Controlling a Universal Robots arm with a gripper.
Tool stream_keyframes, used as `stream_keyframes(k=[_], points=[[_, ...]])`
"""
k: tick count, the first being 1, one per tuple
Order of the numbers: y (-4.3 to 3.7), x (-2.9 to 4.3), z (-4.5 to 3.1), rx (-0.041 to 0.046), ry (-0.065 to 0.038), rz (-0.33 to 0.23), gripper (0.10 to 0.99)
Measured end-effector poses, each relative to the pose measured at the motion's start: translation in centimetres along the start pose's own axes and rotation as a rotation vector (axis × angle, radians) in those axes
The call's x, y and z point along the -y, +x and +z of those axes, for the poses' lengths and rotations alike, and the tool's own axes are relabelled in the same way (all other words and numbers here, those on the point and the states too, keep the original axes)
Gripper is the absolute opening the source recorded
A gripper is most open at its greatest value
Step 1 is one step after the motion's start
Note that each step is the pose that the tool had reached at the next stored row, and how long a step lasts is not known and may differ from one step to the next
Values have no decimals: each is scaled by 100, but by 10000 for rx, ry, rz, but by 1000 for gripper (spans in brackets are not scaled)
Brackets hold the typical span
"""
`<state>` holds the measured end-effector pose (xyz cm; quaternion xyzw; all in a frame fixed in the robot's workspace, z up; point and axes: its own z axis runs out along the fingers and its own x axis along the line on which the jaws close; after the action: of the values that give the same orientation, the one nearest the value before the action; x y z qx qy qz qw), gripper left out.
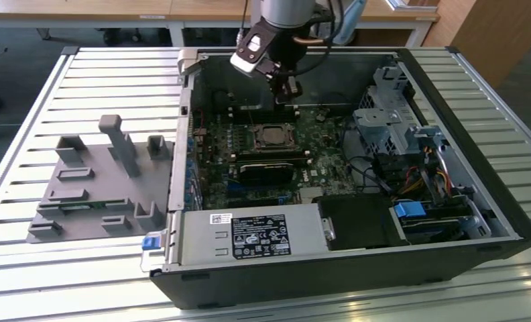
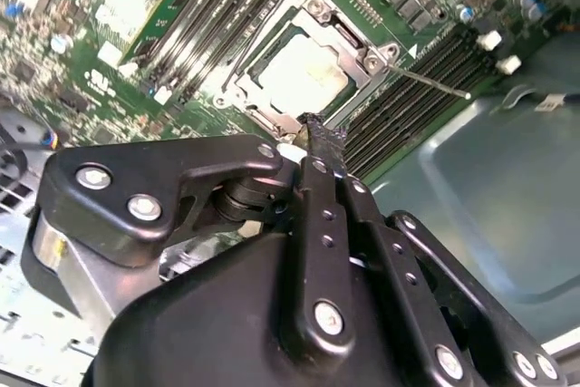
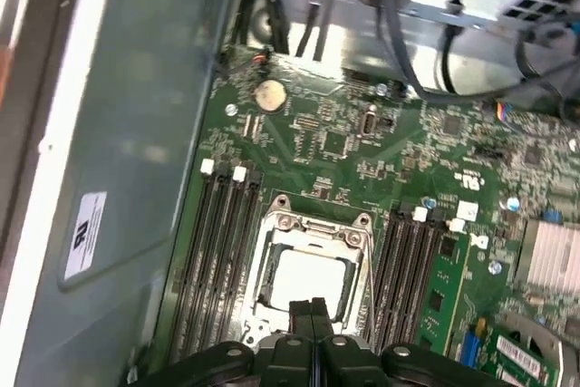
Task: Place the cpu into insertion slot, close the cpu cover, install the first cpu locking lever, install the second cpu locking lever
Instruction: 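Install the first cpu locking lever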
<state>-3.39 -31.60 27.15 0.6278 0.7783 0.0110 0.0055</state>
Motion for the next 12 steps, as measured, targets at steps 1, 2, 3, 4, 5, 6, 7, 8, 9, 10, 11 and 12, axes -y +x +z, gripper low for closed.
stream_keyframes(k=[1, 2, 3, 4, 5, 6, 7, 8, 9, 10, 11, 12], points=[[0, 0, 0, -1, 2, -172, 106], [0, 0, 0, -2, 3, -348, 106], [0, 0, 0, -3, 5, -524, 106], [0, 0, 0, -5, 7, -717, 106], [0, 0, 0, -8, 8, -898, 106], [0, 0, 0, -11, 9, -1076, 106], [0, 0, 0, -15, 10, -1256, 106], [0, 0, 0, -18, 11, -1434, 106], [0, 0, 0, -21, 12, -1601, 106], [0, 0, 0, -23, 13, -1764, 106], [0, 0, 0, -24, 15, -1925, 106], [0, 0, 0, -23, 17, -2103, 106]])
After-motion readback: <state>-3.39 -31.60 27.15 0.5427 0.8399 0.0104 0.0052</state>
